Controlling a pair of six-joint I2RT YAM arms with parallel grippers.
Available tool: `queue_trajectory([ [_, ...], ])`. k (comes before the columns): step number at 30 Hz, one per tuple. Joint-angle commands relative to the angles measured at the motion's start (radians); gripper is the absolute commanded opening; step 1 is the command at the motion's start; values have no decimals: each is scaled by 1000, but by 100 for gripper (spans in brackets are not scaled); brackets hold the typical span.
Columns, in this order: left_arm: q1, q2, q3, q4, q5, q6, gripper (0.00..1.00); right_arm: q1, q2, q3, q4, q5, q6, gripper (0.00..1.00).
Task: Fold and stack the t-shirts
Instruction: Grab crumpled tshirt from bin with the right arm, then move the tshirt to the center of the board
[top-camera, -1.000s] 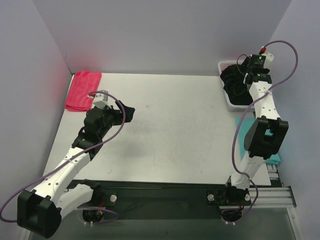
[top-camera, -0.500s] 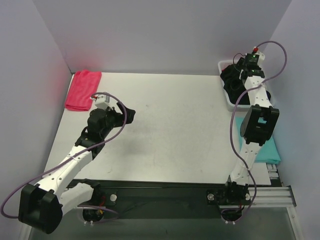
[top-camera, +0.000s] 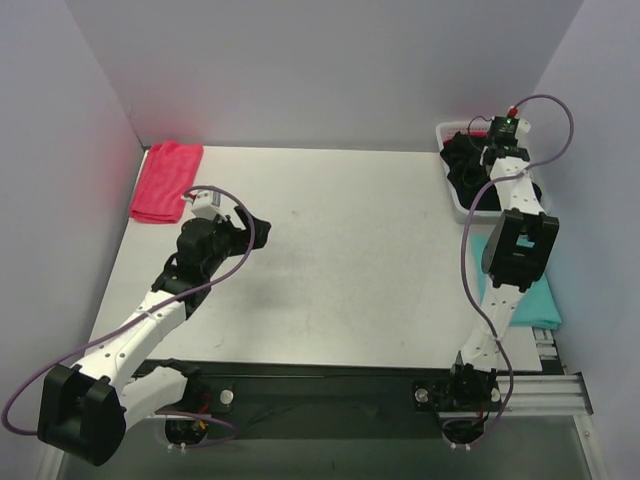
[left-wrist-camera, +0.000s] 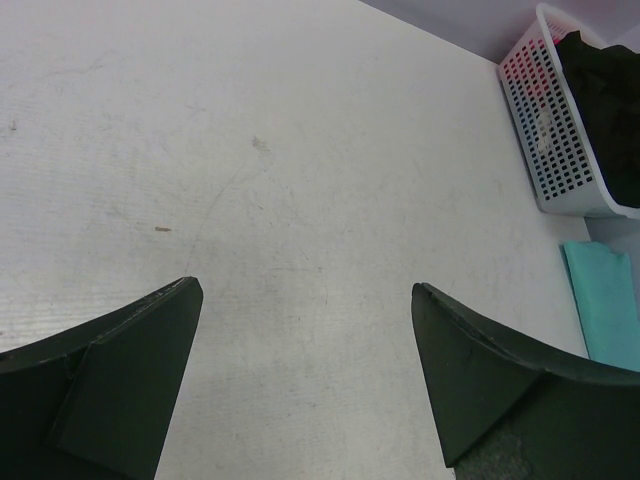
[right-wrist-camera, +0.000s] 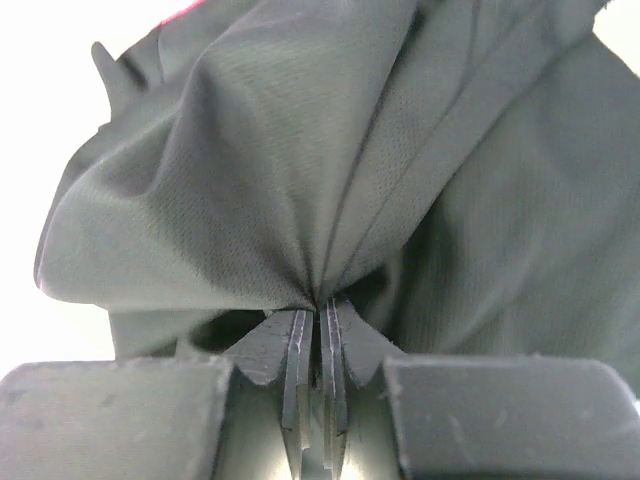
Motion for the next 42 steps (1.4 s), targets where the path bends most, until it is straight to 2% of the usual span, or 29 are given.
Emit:
queue_trajectory([
  [1, 1, -1, 26, 44, -8, -6, 97, 42, -167, -77, 28, 50, 4, 0],
  [8, 0, -19, 26, 50, 9, -19, 97, 185, -362, -163, 71, 226, -72, 0],
  [13, 0, -38, 17, 44, 4, -17, 97, 293, -493, -170, 79, 261, -109, 0],
  [19, 0, -56, 9, 49, 1, -28, 97, 450, -648, -154, 77, 281, -230, 0],
  [23, 0, -80, -7, 47, -13, -31, 97, 609, -734, -135, 71, 286, -303, 0],
  [33, 0, -163, -50, 6, -114, -52, 98, 740, -938, -176, 70, 136, -275, 0],
  [40, 0, -167, -66, 1, -125, -52, 97, 731, -1066, -517, 126, 309, -203, 0],
  [41, 0, -163, -69, -2, -123, -51, 97, 728, -1085, -648, 138, 316, -183, 0],
  [42, 0, -159, -75, -2, -122, -51, 97, 726, -1088, -711, 145, 329, -133, 0],
])
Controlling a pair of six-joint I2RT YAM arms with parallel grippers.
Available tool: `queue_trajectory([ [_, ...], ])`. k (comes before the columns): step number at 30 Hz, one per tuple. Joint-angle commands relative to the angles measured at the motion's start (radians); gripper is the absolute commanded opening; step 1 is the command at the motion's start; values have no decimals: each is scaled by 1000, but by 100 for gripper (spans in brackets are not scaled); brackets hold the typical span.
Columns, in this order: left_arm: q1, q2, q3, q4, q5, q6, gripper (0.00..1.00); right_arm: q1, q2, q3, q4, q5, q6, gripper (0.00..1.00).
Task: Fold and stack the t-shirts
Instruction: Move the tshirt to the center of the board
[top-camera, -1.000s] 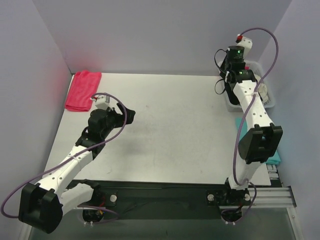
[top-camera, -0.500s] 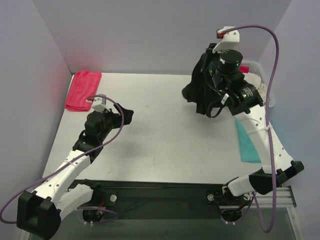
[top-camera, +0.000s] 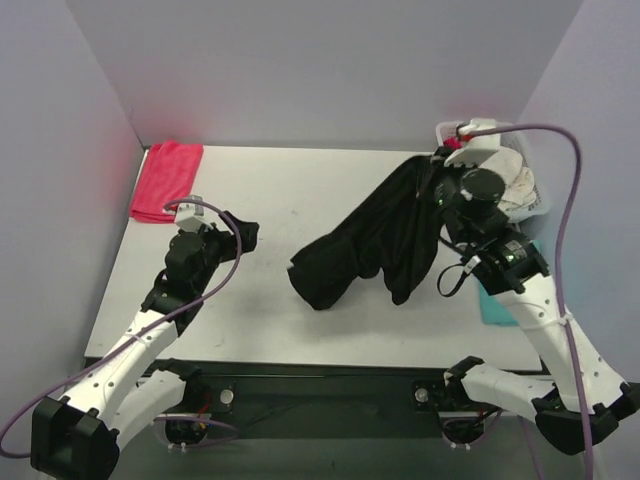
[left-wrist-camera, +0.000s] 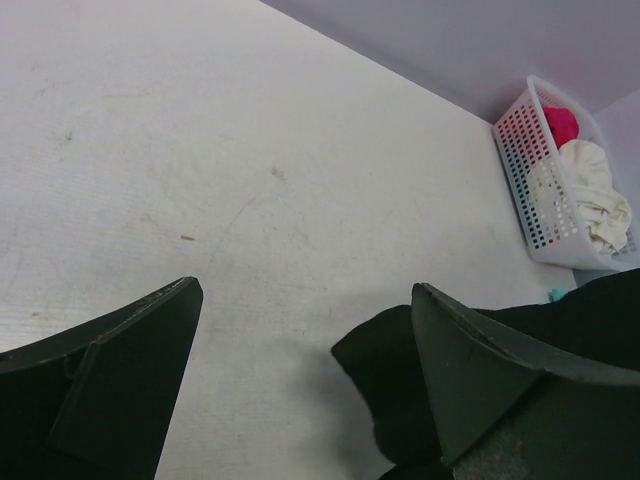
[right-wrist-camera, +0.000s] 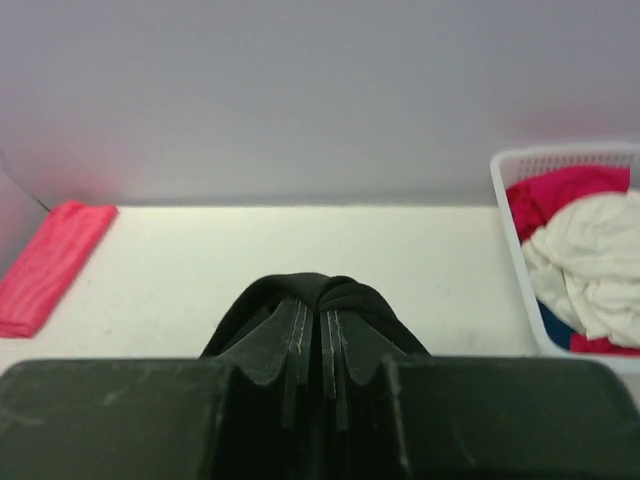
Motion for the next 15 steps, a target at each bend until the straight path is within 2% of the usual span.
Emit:
queue_trajectory([
  [1, 0, 9, -16, 7, -17, -2, 98, -12, 13, -251, 35, 97, 110, 0],
  [2, 0, 12, -24, 7, -17, -2, 97, -12, 28, -359, 46, 109, 143, 0],
  [6, 0, 26, -61, 16, 8, -12, 98, -21, 103, -545, 51, 181, 275, 0],
  [12, -16, 72, -79, 45, 130, -15, 97, -23, 172, -591, 20, 243, 357, 0],
  [15, -65, 90, -93, 41, 172, -1, 97, -26, 187, -581, -9, 281, 374, 0],
])
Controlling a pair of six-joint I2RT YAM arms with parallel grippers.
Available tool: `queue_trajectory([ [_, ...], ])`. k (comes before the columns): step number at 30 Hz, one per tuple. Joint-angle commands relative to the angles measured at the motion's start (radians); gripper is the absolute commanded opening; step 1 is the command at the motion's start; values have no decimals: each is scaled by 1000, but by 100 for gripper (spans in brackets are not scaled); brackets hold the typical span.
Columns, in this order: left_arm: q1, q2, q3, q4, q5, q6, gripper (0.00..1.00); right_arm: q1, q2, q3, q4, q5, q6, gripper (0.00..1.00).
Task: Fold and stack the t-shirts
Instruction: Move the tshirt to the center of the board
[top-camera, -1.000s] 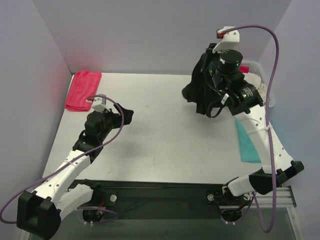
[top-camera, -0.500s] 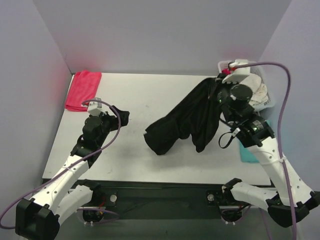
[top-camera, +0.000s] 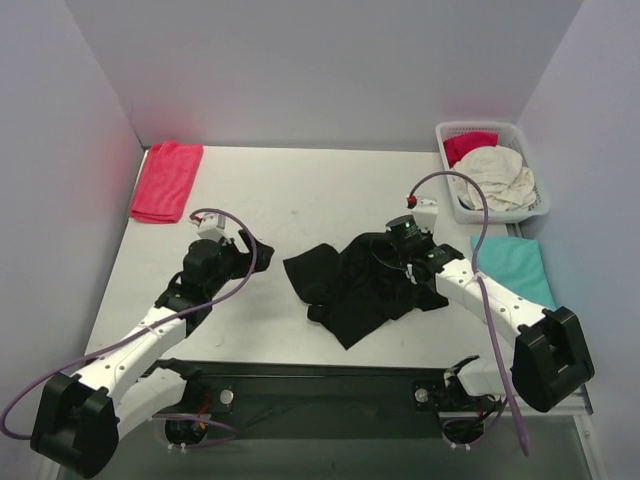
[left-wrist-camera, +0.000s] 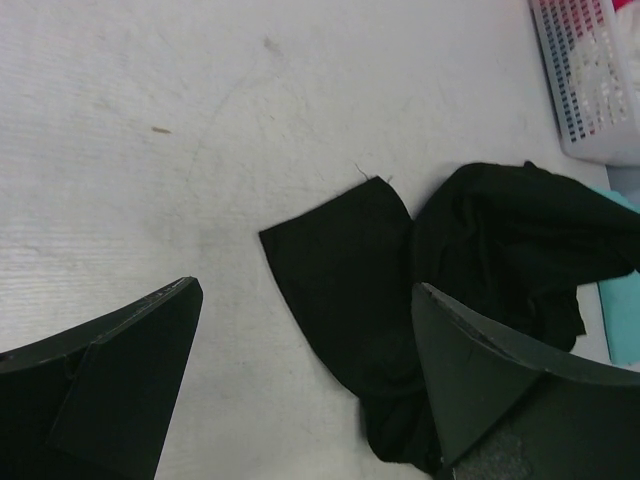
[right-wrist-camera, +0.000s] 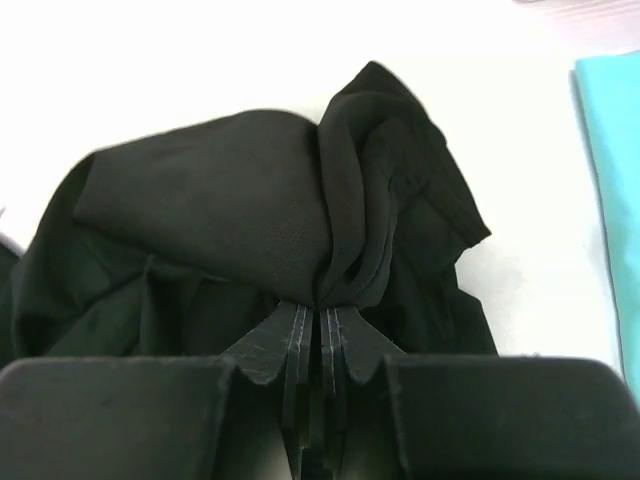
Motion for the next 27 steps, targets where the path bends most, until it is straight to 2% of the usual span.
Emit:
queue_trajectory([
  [1, -71, 14, -12, 33, 81, 10, 97, -10, -13, 44, -6, 106, 67, 0],
  [6, -154, 50, -33, 31, 53, 30, 97, -35, 36, 60, -79, 169, 166, 0],
  [8, -177, 86, -24, 30, 0, 40, 98, -53, 48, 60, -110, 174, 198, 0],
  [15, -205, 271, 17, 91, -105, 31, 98, -88, 49, 36, -116, 139, 214, 0],
  [21, -217, 426, 65, 192, -122, 4, 97, -93, 48, 14, -106, 114, 220, 0],
  [22, -220, 463, 73, 213, -122, 2, 92, -94, 48, 11, -102, 109, 222, 0],
  [27, -225, 566, 152, 231, -138, 1, 82, -96, 53, -2, -92, 96, 228, 0],
])
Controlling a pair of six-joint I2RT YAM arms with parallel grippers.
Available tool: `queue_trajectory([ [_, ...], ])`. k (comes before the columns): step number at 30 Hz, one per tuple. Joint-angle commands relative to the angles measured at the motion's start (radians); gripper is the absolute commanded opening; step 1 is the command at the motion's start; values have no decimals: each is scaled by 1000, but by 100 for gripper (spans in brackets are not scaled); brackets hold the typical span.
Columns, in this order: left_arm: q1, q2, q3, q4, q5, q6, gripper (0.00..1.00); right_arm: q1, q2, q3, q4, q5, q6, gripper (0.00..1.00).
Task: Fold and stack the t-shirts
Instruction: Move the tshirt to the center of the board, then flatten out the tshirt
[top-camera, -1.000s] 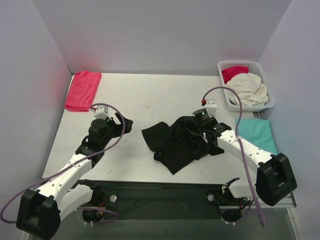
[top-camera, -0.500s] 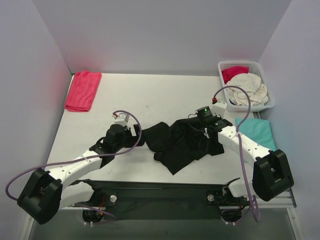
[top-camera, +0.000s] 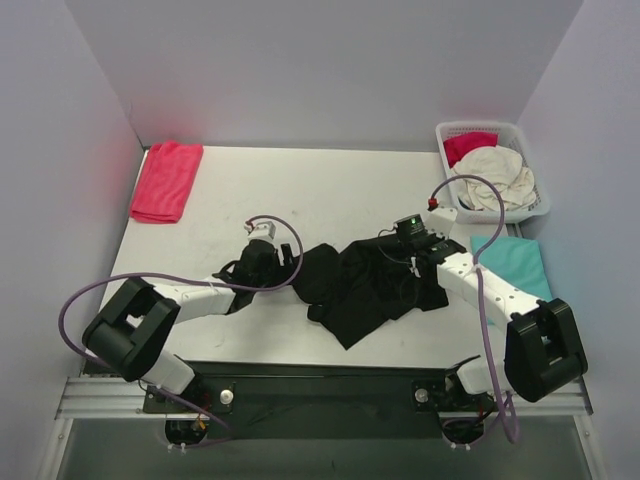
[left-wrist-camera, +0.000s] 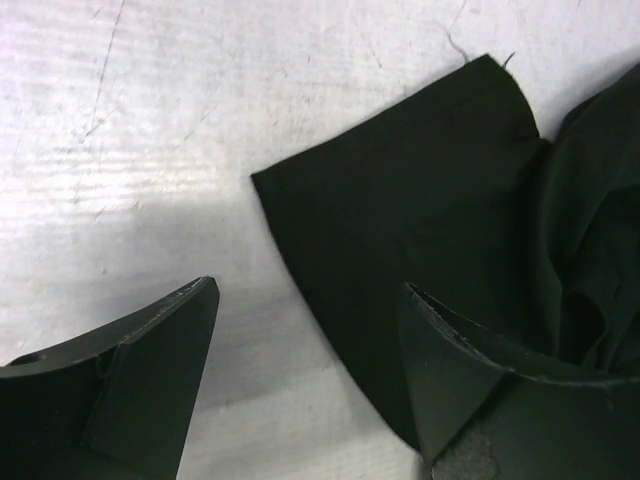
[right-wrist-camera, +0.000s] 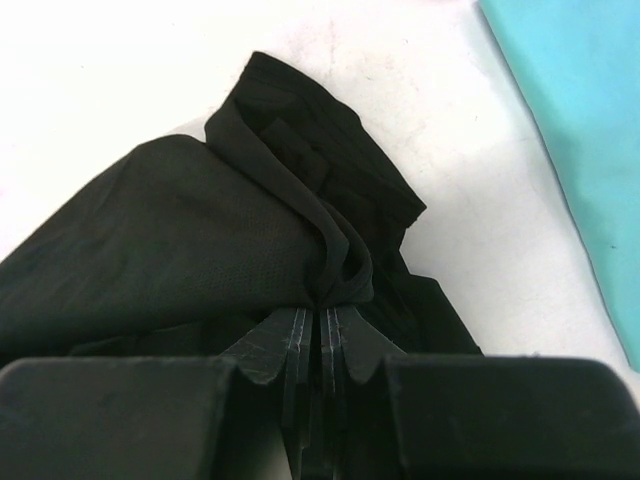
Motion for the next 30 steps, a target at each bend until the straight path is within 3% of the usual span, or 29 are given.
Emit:
queue_trajectory([
  [1, -6, 51, 95, 72, -37, -4, 81, -5, 1, -20, -8, 10, 23, 0],
  [11, -32, 237, 281, -116, -117, -4, 62, -5, 10, -43, 4, -10, 40, 0],
  [17, -49, 213, 295, -224, -230, -29, 62, -7, 9, -49, 7, -10, 39, 0],
  [30, -51, 90, 243, -210, -290, -6, 65, -7, 17, -47, 13, -30, 45, 0],
])
